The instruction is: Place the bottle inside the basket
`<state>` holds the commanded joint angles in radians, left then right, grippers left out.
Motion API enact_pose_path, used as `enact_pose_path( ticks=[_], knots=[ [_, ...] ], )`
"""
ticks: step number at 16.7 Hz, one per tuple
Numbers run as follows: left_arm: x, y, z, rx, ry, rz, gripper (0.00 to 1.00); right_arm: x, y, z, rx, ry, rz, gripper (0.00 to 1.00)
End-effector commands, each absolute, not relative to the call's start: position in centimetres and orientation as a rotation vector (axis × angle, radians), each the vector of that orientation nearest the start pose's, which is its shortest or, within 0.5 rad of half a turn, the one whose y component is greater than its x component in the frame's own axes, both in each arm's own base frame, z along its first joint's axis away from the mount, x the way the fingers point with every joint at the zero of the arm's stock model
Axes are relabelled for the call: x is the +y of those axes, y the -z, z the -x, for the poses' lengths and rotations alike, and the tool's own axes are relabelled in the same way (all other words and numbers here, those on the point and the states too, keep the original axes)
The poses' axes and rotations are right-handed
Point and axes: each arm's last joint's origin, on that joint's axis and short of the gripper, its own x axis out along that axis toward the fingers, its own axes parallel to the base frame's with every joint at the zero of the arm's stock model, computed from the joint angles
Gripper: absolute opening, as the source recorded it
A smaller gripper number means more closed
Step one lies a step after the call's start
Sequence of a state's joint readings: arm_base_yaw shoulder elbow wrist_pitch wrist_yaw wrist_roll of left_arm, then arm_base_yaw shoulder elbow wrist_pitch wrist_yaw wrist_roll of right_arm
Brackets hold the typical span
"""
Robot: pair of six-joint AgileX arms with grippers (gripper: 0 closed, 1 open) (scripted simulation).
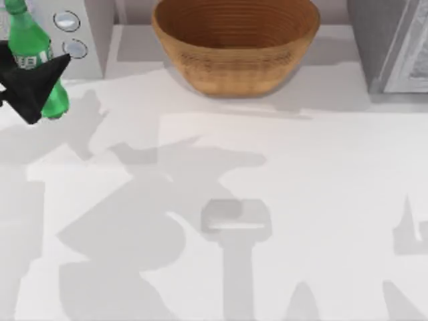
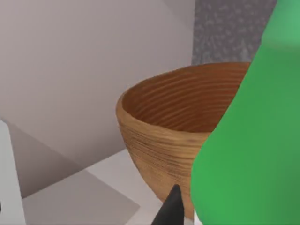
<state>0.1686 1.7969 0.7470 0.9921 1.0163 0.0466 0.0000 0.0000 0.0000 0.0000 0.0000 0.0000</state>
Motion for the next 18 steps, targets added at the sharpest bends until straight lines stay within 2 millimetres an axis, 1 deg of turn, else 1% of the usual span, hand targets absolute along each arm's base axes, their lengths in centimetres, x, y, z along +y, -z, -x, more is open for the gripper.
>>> enact_pose_path(
  ticks=[2, 5, 6, 8, 9, 11, 13, 15, 18],
  knots=[
    [0.9, -18.5, -38.2, 0.016, 0.833, -0.005, 0.0, -0.1, -16.0, -10.6, 0.0, 0.0, 0.0, 1.0],
    [-4.2, -21.7, -43.3, -0.002, 0.831, -0.016, 0.0, -0.1, -16.0, -10.6, 0.0, 0.0, 0.0, 1.0],
    [-6.2, -22.9, -44.6, -0.008, 0.829, -0.018, 0.0, -0.1, -16.0, -10.6, 0.0, 0.0, 0.0, 1.0],
    [-10.2, -25.1, -46.4, -0.018, 0.824, -0.018, 0.0, -0.1, -16.0, -10.6, 0.0, 0.0, 0.0, 1.0],
    [-12.1, -26.1, -46.9, -0.02, 0.821, -0.017, 0.0, -0.1, -16.0, -10.6, 0.0, 0.0, 0.0, 1.0],
    [-15.3, -27.7, -47.3, -0.018, 0.815, -0.014, 0.0, -0.1, -16.0, -10.6, 0.0, 0.0, 0.0, 1.0],
    [-17.6, -28.7, -47.2, -0.011, 0.811, -0.012, 0.0, -0.1, -16.0, -10.6, 0.0, 0.0, 0.0, 1.0],
    [-18.4, -29.0, -47.2, -0.007, 0.809, -0.011, 0.0, -0.1, -16.0, -10.6, 0.0, 0.0, 0.0, 1.0],
    [-18.4, -29.0, -47.2, -0.007, 0.809, -0.011, 0.0, -0.1, -16.0, -10.6, 0.0, 0.0, 0.0, 1.0]
  ],
)
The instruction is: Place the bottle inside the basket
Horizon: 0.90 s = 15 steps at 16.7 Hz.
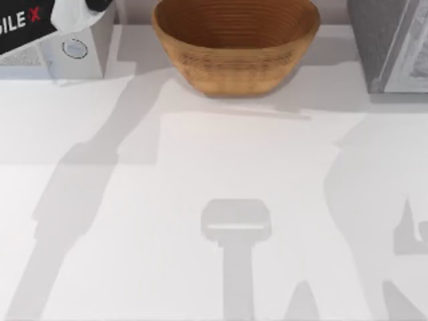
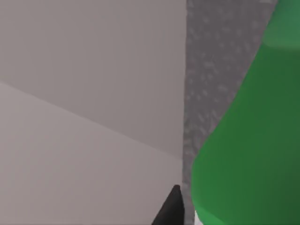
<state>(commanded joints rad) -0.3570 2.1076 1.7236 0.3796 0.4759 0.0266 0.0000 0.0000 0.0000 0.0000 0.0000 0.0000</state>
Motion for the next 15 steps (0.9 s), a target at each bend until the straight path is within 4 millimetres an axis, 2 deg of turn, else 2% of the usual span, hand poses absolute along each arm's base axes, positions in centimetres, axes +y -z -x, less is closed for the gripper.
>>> enact_pose_path(
  ticks=[2, 5, 7, 10, 15],
  knots=[
    [-18.3, -29.2, -47.1, -0.015, 0.809, -0.013, 0.0, -0.1, -16.0, -10.6, 0.0, 0.0, 0.0, 1.0],
    [-19.6, -28.3, -48.2, -0.016, 0.813, -0.011, 0.0, -0.1, -16.0, -10.6, 0.0, 0.0, 0.0, 1.0],
    [-20.4, -26.7, -49.5, -0.003, 0.808, -0.012, 0.0, -0.1, -16.0, -10.6, 0.0, 0.0, 0.0, 1.0],
    [-21.8, -25.4, -50.7, -0.005, 0.809, -0.01, 0.0, -0.1, -16.0, -10.6, 0.0, 0.0, 0.0, 1.0],
    [-22.2, -25.2, -50.8, -0.007, 0.809, -0.011, 0.0, -0.1, -16.0, -10.6, 0.0, 0.0, 0.0, 1.0]
  ],
)
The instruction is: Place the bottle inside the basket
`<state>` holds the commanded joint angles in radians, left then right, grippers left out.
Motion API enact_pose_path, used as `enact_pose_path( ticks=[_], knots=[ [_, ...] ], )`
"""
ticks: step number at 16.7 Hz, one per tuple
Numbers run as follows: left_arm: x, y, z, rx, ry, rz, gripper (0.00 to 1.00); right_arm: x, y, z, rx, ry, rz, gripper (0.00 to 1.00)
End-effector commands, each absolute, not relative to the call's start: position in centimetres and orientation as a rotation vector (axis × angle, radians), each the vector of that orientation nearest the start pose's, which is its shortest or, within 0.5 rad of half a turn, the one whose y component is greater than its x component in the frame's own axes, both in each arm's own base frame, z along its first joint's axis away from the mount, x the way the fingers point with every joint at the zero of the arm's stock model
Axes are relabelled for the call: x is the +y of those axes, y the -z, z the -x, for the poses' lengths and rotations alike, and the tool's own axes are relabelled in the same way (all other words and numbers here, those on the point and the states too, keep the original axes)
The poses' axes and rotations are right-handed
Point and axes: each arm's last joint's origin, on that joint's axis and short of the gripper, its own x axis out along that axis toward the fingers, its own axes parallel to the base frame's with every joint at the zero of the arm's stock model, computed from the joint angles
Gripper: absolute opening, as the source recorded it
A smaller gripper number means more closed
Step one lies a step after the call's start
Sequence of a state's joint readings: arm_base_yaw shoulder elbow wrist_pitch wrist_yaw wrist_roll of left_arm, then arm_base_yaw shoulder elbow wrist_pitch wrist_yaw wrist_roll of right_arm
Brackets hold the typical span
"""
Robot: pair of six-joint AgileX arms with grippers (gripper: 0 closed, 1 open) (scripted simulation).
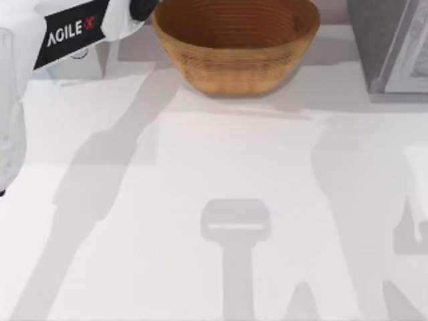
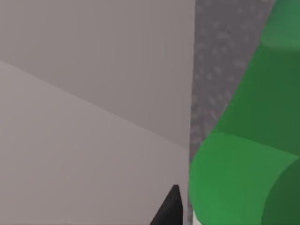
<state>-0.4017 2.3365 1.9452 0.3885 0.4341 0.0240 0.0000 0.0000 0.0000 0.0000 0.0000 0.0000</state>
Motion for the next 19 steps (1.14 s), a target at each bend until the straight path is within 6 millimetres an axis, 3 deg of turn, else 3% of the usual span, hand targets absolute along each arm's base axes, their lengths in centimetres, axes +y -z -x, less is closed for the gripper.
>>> enact_pose_path(
  ticks=[13, 19],
  knots=[
    [-22.17, -25.18, -50.82, -0.007, 0.809, -0.011, 0.98, -0.12, -16.0, -10.57, 0.0, 0.0, 0.0, 1.0],
    [-22.17, -25.18, -50.82, -0.007, 0.809, -0.011, 1.0, -0.12, -16.0, -10.57, 0.0, 0.0, 0.0, 1.0]
  ],
)
